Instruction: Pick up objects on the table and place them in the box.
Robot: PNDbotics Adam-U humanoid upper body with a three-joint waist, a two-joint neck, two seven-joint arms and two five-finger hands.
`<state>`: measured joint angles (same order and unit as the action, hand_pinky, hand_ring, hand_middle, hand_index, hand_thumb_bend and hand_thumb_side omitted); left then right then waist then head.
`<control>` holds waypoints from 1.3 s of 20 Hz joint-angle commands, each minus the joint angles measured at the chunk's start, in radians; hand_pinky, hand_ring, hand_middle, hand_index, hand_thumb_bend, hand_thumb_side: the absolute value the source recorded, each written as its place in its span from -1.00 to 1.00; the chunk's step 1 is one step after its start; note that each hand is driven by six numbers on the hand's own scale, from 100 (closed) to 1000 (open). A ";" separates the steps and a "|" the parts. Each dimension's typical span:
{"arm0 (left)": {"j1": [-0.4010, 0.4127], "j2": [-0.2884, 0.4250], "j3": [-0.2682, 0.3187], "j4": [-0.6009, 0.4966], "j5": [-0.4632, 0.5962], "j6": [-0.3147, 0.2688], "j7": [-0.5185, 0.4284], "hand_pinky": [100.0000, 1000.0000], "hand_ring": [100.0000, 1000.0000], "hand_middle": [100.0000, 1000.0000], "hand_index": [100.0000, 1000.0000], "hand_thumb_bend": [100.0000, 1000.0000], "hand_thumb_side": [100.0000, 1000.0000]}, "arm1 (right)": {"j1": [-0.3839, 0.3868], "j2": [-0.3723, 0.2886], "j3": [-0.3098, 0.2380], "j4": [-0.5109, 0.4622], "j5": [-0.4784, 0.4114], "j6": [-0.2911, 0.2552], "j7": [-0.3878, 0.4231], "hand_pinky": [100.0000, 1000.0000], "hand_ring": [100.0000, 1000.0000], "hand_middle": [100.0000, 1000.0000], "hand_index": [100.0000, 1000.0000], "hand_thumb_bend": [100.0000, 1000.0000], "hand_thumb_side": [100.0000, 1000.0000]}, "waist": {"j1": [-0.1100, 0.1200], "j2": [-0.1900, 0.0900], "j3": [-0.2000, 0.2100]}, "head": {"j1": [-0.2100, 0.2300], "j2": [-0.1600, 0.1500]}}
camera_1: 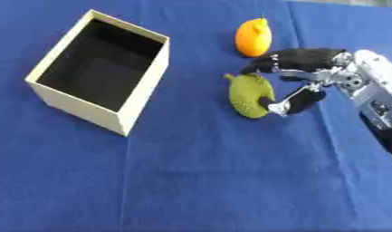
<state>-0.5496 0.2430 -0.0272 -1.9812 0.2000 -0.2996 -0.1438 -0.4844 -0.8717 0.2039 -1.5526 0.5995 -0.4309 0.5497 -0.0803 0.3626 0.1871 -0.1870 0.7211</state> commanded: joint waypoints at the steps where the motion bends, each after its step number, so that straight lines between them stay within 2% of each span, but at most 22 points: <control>1: -0.015 0.004 0.002 -0.019 0.004 -0.001 0.000 0.54 0.51 0.32 0.59 -1.00 0.09 | -0.012 -0.019 -0.006 0.007 0.014 -0.008 0.001 1.00 1.00 0.71 0.98 -1.00 -0.42 | 0.003 -0.017 0.002 | -0.003 -0.001; 5: -0.018 0.003 0.002 -0.019 0.005 -0.002 0.001 0.54 0.51 0.32 0.59 -1.00 0.09 | -0.013 -0.015 -0.002 0.012 0.004 -0.009 0.019 1.00 1.00 0.54 0.85 -1.00 -0.45 | 0.002 -0.015 0.005 | 0.000 0.007; 8: -0.019 0.001 0.001 -0.019 0.006 -0.002 0.000 0.54 0.50 0.31 0.59 -1.00 0.09 | -0.018 -0.010 -0.004 0.020 -0.005 -0.004 0.023 1.00 1.00 0.17 0.69 -1.00 -0.48 | 0.001 -0.015 0.007 | 0.000 0.008; 12: -0.020 0.000 0.001 -0.019 0.009 -0.003 -0.002 0.54 0.50 0.30 0.58 -1.00 0.09 | -0.026 -0.005 -0.008 0.038 -0.001 0.001 0.018 1.00 1.00 -0.08 0.50 -1.00 -0.50 | 0.001 -0.015 0.009 | 0.000 0.008; 14: -0.021 -0.001 0.001 -0.019 0.010 -0.003 -0.002 0.54 0.50 0.30 0.58 -1.00 0.09 | -0.029 -0.002 -0.008 0.045 0.005 0.001 0.007 0.98 1.00 -0.13 0.45 -1.00 -0.50 | 0.001 -0.015 0.009 | 0.000 0.008; 16: -0.021 -0.001 0.001 -0.019 0.010 -0.003 -0.002 0.54 0.49 0.30 0.58 -1.00 0.09 | -0.029 -0.001 -0.009 0.039 0.011 -0.004 -0.014 0.87 0.97 -0.20 0.36 -1.00 -0.49 | 0.000 -0.016 0.009 | 0.000 0.008; 21: -0.030 -0.002 0.000 -0.019 0.011 -0.005 -0.001 0.54 0.49 0.30 0.58 -1.00 0.08 | -0.018 -0.006 -0.002 0.023 0.037 -0.016 -0.077 0.76 0.86 -0.26 0.30 -1.00 -0.52 | 0.005 -0.017 0.003 | -0.006 0.008; 26: -0.039 -0.002 -0.002 -0.019 0.010 -0.006 0.002 0.54 0.49 0.29 0.58 -1.00 0.08 | -0.012 -0.008 0.005 0.026 0.012 -0.022 -0.090 0.67 0.74 -0.43 0.18 -1.00 -0.51 | 0.011 -0.015 -0.004 | -0.009 0.009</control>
<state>-0.5734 0.2349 -0.0275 -1.9812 0.2023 -0.3026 -0.1433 -0.4927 -0.8547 0.2103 -1.5203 0.6170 -0.4523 0.4624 -0.0732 0.3643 0.1845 -0.1908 0.7292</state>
